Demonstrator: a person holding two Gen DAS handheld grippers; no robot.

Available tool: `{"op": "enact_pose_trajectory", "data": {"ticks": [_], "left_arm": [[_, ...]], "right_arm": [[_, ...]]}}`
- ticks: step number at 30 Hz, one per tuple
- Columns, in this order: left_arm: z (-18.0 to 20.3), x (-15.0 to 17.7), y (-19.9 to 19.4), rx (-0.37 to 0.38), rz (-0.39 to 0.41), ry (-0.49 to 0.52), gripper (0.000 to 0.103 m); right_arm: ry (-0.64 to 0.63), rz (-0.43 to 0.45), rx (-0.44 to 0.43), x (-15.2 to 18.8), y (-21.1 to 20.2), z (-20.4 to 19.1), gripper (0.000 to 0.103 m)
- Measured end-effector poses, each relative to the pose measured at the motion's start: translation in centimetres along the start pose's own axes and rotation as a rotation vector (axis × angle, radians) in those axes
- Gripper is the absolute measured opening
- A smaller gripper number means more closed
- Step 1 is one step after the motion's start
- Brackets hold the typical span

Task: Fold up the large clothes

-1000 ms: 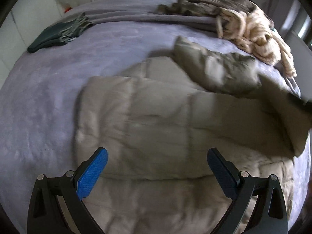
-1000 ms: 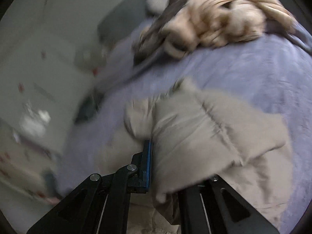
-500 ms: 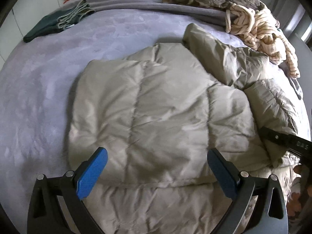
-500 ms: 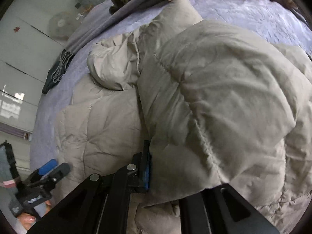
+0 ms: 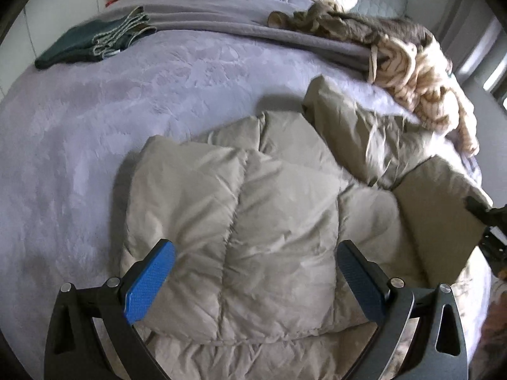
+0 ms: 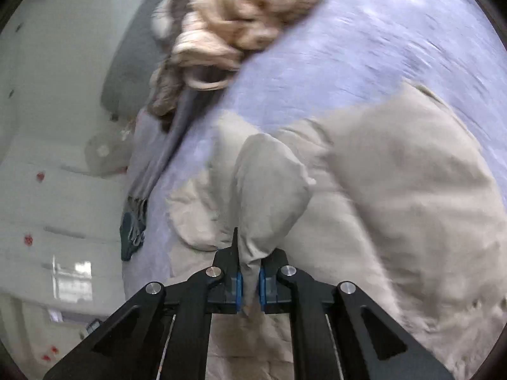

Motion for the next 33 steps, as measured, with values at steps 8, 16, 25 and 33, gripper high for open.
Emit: {"op": "enact_pose_trajectory", "data": {"ticks": [8,16,25,33], "left_arm": [[-2.1,-0.9,-0.8,0.210,-0.006,-0.136,0.102],[1.1,0.0,0.5,0.323,-0.084,-0.118,0.102],[6.9,1.1,5.3,0.357,-0.211,-0.031,0.022],[7.4,2.6,2.8,0.268,-0.125,0.046,0.011]], "right_arm": [[-0.534,-0.233,0.086,8.4,6.3,-10.2,0.012],[-0.552,-0.392,0.130,14.2,4.9,-7.4,0.063],[0.031,-0.215,0.157,8.3,-5.7,8.1,0.063],[0.115,-0.026,0.200,2.3,-8.3,11.7,0.004]]}}
Point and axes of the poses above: each gripper's, at about its wrist camera, not at the fingertips, and y roughly the way its jaws point, z to its right, x to its underside, the point moved 5 cm from there along y, roughly the way its jaws point, and after that the axes turned 1 degree about -x, right-handed, at the moved point
